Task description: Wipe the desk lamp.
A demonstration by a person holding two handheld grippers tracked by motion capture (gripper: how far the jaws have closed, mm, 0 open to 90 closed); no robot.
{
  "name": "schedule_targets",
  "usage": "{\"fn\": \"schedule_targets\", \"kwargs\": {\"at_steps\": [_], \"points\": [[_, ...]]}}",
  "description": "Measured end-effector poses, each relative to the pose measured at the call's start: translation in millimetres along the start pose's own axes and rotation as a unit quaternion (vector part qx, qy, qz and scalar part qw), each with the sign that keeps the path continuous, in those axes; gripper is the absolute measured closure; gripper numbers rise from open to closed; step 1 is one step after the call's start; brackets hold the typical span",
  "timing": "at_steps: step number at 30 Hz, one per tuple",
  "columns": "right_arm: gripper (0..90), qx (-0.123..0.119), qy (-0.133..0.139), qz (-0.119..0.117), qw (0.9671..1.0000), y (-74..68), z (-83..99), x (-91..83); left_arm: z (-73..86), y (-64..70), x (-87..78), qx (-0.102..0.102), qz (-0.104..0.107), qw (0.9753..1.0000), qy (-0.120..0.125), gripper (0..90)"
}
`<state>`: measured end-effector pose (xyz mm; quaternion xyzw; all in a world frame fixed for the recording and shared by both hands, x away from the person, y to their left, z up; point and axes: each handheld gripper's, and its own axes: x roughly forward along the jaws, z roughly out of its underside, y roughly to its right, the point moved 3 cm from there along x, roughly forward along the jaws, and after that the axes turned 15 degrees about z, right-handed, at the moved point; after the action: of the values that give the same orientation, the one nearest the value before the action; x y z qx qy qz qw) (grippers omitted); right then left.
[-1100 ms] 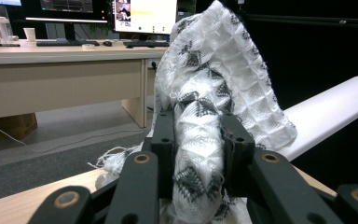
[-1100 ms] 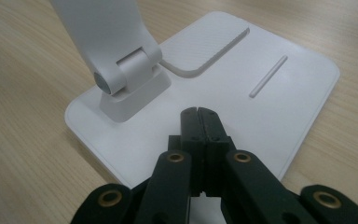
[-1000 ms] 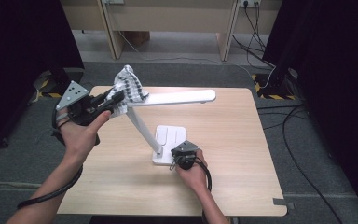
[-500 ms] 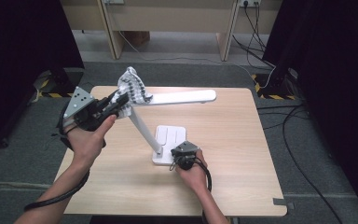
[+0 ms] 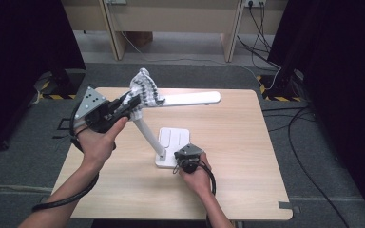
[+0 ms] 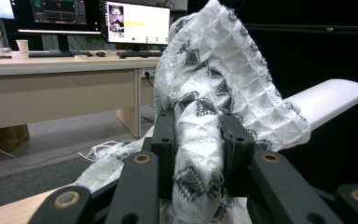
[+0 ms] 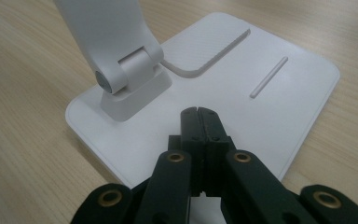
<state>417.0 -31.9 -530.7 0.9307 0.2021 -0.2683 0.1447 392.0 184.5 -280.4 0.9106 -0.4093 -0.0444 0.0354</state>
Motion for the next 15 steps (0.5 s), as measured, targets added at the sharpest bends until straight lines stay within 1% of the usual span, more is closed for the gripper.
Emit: {"fn": "schedule_targets", "kwargs": {"at_steps": [15], "points": [[90.0,0.001,0.0,0.001,1.0,-0.4,0.5,-0.3,-5.5,10.2,16.2,0.0,0.019,0.9998,-0.012,70.9]]}}
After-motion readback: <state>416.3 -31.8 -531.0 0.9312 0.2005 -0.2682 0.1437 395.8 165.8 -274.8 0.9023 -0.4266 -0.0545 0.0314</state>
